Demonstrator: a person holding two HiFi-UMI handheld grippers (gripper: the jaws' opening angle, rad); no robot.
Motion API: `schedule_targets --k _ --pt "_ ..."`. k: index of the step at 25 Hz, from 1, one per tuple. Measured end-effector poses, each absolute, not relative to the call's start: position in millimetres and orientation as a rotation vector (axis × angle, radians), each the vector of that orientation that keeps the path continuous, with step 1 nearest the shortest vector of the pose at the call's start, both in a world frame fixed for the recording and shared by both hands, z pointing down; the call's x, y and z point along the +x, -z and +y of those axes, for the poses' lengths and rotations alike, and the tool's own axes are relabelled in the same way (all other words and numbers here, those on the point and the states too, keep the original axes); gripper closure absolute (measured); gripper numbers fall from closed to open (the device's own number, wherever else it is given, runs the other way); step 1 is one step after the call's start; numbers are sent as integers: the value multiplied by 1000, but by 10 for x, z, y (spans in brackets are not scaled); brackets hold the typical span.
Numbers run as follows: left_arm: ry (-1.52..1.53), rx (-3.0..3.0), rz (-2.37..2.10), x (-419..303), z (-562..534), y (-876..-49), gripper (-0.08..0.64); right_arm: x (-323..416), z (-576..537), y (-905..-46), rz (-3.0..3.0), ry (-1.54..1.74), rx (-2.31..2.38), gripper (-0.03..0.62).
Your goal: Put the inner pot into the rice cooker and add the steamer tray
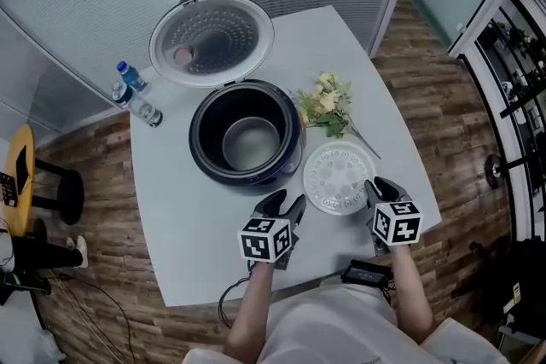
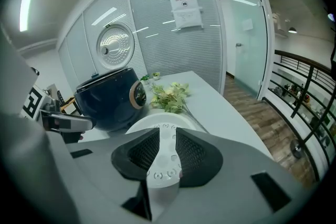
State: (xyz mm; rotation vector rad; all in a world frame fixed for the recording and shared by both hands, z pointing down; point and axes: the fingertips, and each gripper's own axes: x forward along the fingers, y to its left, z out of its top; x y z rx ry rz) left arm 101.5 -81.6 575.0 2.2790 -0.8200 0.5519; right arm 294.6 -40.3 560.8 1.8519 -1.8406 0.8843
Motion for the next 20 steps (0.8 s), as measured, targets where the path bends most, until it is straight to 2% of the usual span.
schedule_targets --k 20 --pt "-602 2029 -867 1375 -911 -6596 350 3459 -568 -6480 -1794 -1093 1705 485"
